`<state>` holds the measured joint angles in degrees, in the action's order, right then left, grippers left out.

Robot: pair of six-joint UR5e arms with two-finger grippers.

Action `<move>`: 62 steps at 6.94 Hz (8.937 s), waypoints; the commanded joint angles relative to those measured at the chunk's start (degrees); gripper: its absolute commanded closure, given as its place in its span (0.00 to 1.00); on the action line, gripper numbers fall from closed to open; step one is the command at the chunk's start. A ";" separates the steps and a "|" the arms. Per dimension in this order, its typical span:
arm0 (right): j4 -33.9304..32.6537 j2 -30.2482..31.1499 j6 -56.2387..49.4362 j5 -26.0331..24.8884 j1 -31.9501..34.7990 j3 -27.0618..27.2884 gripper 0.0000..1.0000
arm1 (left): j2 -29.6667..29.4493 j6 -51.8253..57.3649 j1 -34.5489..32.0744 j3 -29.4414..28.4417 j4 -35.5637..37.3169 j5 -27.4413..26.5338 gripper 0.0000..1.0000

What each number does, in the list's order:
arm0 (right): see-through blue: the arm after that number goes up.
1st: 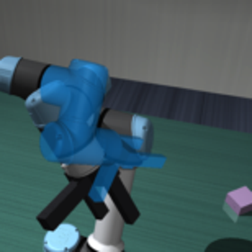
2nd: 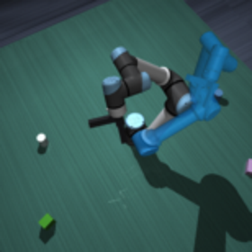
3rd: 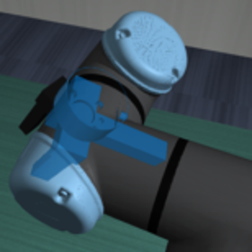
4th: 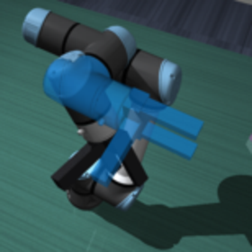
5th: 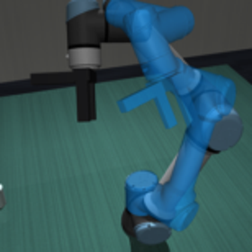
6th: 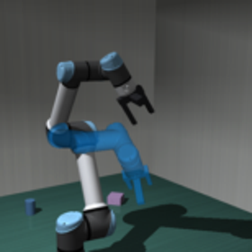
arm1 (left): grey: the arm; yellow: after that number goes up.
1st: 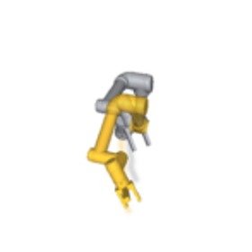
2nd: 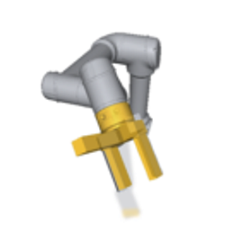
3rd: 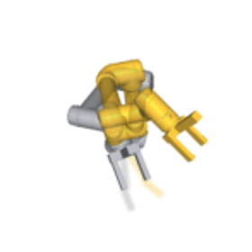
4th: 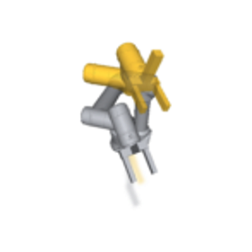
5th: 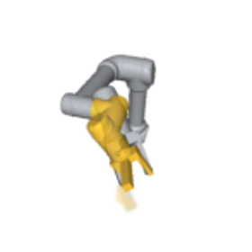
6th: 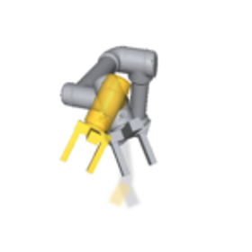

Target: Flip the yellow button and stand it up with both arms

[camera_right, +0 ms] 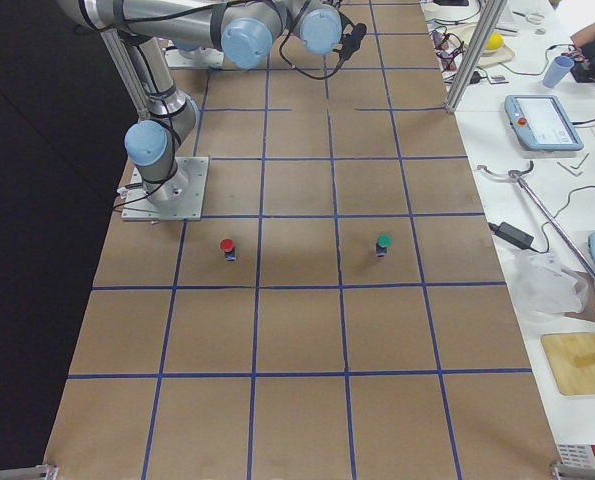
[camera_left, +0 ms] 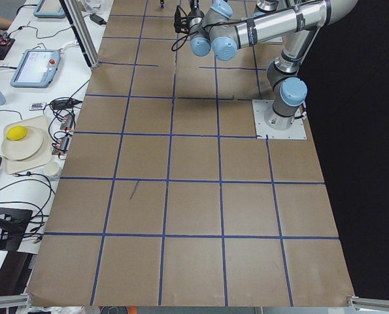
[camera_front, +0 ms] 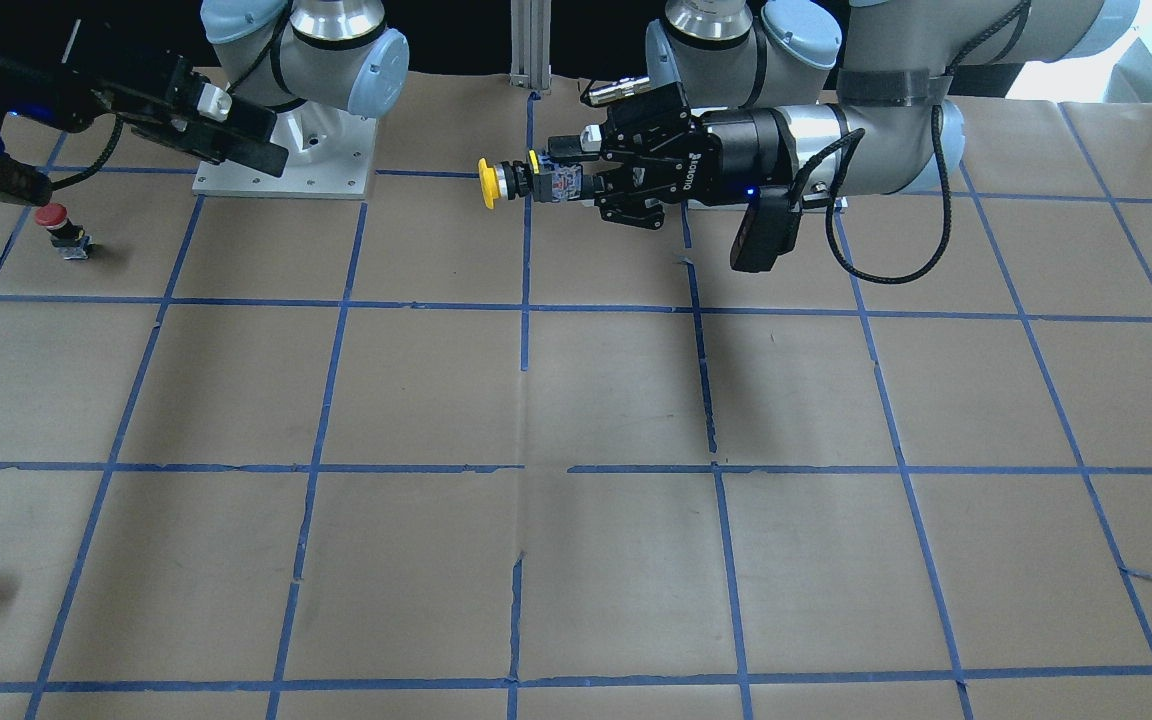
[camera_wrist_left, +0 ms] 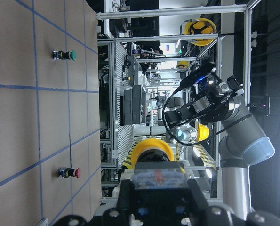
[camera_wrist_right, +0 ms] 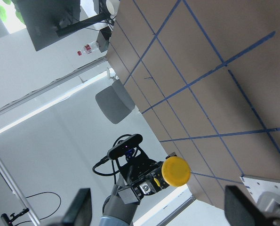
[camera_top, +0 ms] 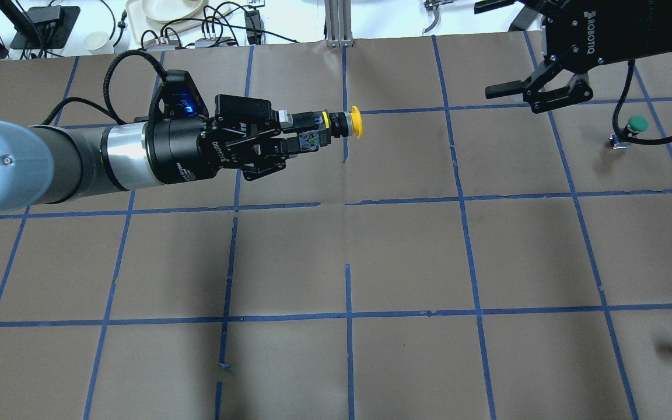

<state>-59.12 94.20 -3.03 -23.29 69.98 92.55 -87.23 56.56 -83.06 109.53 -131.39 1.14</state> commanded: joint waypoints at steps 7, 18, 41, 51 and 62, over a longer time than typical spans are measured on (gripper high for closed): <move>-4.93 5.83 1.44 6.93 3.13 9.41 0.01 | 2.42 -1.09 -6.50 1.39 -1.59 14.50 0.76; -9.53 3.18 2.15 6.24 10.00 8.00 0.75 | 5.66 -5.57 -7.12 1.56 -3.88 12.31 0.72; -100.39 -12.28 -13.21 -62.26 -25.94 37.26 0.87 | -4.25 -61.09 -6.39 -17.59 45.78 -91.32 0.08; -100.06 -15.28 -13.76 -61.17 -26.39 37.44 0.13 | -4.26 -66.84 -7.64 -18.22 50.00 -91.41 0.00; -18.81 -2.45 -7.78 -65.48 4.23 -7.45 0.00 | -3.91 -66.41 -7.64 -18.30 50.18 -91.50 0.00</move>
<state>-85.57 91.47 -11.05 -88.62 67.23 88.90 -91.25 -9.93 -90.71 91.25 -81.21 -90.32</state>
